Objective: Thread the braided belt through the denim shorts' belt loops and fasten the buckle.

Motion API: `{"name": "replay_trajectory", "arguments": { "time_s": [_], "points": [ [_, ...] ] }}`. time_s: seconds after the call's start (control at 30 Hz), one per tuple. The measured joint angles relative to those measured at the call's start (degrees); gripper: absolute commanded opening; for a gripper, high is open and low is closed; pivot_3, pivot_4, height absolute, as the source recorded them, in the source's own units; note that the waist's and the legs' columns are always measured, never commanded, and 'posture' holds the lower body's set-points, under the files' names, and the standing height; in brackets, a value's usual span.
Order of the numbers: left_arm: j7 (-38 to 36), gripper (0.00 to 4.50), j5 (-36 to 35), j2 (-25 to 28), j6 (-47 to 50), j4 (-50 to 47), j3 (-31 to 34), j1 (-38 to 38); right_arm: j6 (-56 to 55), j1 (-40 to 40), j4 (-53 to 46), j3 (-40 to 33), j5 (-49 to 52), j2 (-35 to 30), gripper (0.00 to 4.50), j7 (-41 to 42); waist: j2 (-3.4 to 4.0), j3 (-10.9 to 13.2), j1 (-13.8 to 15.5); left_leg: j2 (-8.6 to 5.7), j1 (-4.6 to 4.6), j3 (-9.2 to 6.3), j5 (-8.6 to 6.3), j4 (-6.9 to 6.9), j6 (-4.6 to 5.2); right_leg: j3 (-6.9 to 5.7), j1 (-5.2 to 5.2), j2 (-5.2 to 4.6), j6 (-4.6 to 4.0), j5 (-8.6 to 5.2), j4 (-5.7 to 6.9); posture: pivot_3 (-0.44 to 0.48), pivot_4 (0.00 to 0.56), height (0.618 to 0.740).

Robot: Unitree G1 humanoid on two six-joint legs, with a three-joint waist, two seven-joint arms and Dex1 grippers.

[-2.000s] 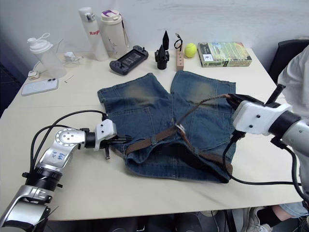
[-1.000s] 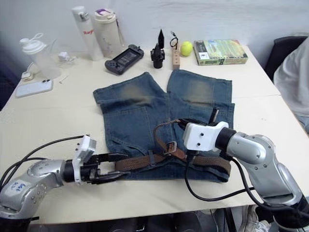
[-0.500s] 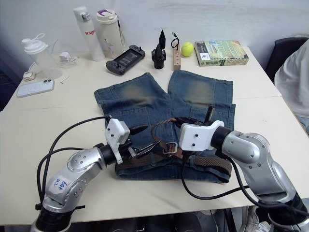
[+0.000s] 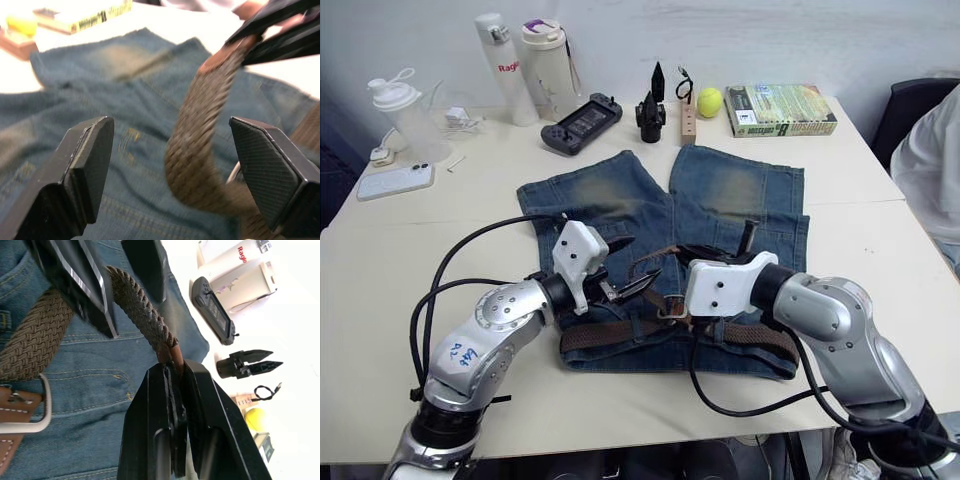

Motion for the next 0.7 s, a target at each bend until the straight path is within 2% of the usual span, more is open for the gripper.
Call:
{"name": "replay_trajectory", "arguments": {
  "time_s": [0.07, 0.17, 0.2, 0.3, 0.6, 0.63, 0.7],
  "points": [
    [-0.4, 2.88, 0.6, 0.2, 0.0, 0.4, -0.7, -0.3, 0.0, 0.0, 0.0, 0.4, -0.2, 0.1, 0.00, 0.0, 0.00, 0.0, 0.0, 0.00, 0.00, 0.00, 0.00, 0.00, 0.00, 0.00, 0.00, 0.00, 0.00, 0.00, 0.00, 0.000, 0.150, 0.740],
    [-1.6, 1.56, 1.0, 1.0, -0.4, 1.6, -1.2, -0.3, 0.0, 0.0, 0.0, 0.5, -0.5, 0.5, 0.00, 0.0, 0.00, 0.0, 0.0, 0.00, 0.00, 0.00, 0.00, 0.00, 0.00, 0.00, 0.00, -0.01, 0.00, 0.00, 0.01, 0.000, 0.150, 0.740],
    [-1.9, 0.75, 1.6, 1.4, -0.7, 1.7, -1.4, -0.3, 0.0, 0.0, 0.0, 0.5, -0.5, 0.6, 0.00, 0.0, 0.00, 0.0, 0.0, 0.00, 0.00, 0.00, 0.00, 0.00, 0.00, 0.00, 0.00, -0.01, 0.00, 0.00, 0.00, 0.000, 0.150, 0.740],
    [-2.1, 0.01, 1.9, 1.5, -0.9, 1.8, -1.6, -0.3, 0.0, -0.2, 0.0, 0.5, -0.6, 0.7, 0.00, 0.0, 0.00, 0.0, 0.0, 0.00, 0.00, 0.00, 0.00, 0.00, 0.00, 0.00, 0.00, -0.01, 0.00, 0.00, 0.00, 0.000, 0.150, 0.740],
    [-2.8, 0.01, 2.7, 0.2, -5.0, 3.7, -1.6, 0.9, 3.6, -0.2, -1.1, 0.5, -0.5, 1.8, 0.00, 0.4, 0.00, 0.0, 0.0, 0.00, 0.00, 0.00, 0.00, 0.00, 0.00, 0.00, 0.00, -0.02, 0.00, 0.00, 0.00, 0.000, 0.150, 0.740],
    [-2.8, 0.00, 2.7, 0.1, -5.3, 4.0, -1.6, 1.0, 4.0, -0.2, -1.2, 0.5, -0.4, 1.9, 0.68, 0.5, 0.00, 0.0, 0.0, 0.00, 0.00, -0.01, 0.00, 0.00, 0.00, 0.00, 0.00, -0.02, 0.00, 0.00, 0.01, 0.000, 0.150, 0.740],
    [-3.4, 0.00, 2.7, -0.1, -5.9, 4.3, -1.6, 1.2, 6.2, -0.3, -1.7, 0.1, 0.9, 3.4, 1.31, 0.2, 0.00, 0.0, 0.0, 0.01, 0.00, -0.01, 0.00, 0.00, 0.00, -0.01, 0.00, -0.02, 0.00, 0.00, 0.01, 0.000, 0.150, 0.740]
  ]
}}
